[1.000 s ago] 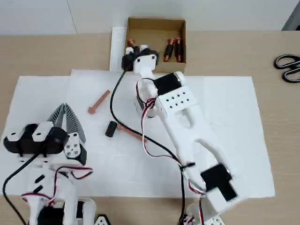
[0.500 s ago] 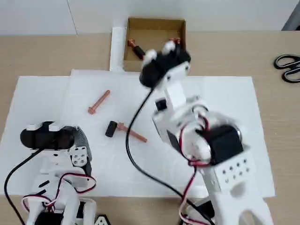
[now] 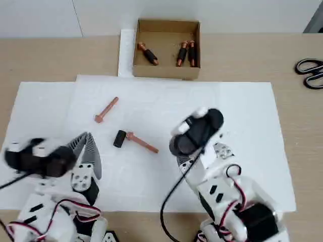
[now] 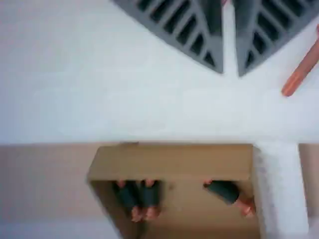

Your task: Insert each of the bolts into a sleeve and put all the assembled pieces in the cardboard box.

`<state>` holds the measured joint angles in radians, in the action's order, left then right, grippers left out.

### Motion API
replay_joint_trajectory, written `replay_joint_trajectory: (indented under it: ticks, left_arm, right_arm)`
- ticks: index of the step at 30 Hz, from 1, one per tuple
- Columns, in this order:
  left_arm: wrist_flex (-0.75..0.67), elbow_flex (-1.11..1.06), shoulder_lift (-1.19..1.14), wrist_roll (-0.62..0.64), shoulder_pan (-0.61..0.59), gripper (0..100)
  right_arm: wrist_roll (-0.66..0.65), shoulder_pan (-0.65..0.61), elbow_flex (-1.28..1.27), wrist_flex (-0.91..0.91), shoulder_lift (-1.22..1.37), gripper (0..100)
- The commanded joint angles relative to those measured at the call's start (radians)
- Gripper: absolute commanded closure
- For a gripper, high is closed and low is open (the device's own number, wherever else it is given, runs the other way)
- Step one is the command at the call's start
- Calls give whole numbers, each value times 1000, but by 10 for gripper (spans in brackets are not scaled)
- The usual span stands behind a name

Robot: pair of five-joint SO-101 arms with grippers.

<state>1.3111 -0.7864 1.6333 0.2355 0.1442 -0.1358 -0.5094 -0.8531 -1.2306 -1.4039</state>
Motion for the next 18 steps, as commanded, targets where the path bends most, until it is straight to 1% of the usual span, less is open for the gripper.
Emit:
replay_joint_trajectory:
  ticks: [1, 5, 8, 10, 13, 18]
  left_arm:
    - [35, 251, -218, 91, 11, 994]
    - [192, 424, -511, 278, 11, 994]
    - [275, 503, -709, 420, 11, 994]
    - [295, 556, -816, 480, 12, 994]
    - [293, 619, -945, 514, 12, 993]
    - [301, 648, -1129, 726, 66, 993]
  right_arm:
    - [-8, -2, -155, 251, -170, 994]
    - [-8, -1, -371, 463, -335, 994]
    - [-8, 16, -496, 559, -421, 994]
    - [-8, 50, -529, 599, -410, 994]
    - [-8, 90, -569, 647, -401, 995]
    - [-8, 153, -637, 661, -407, 995]
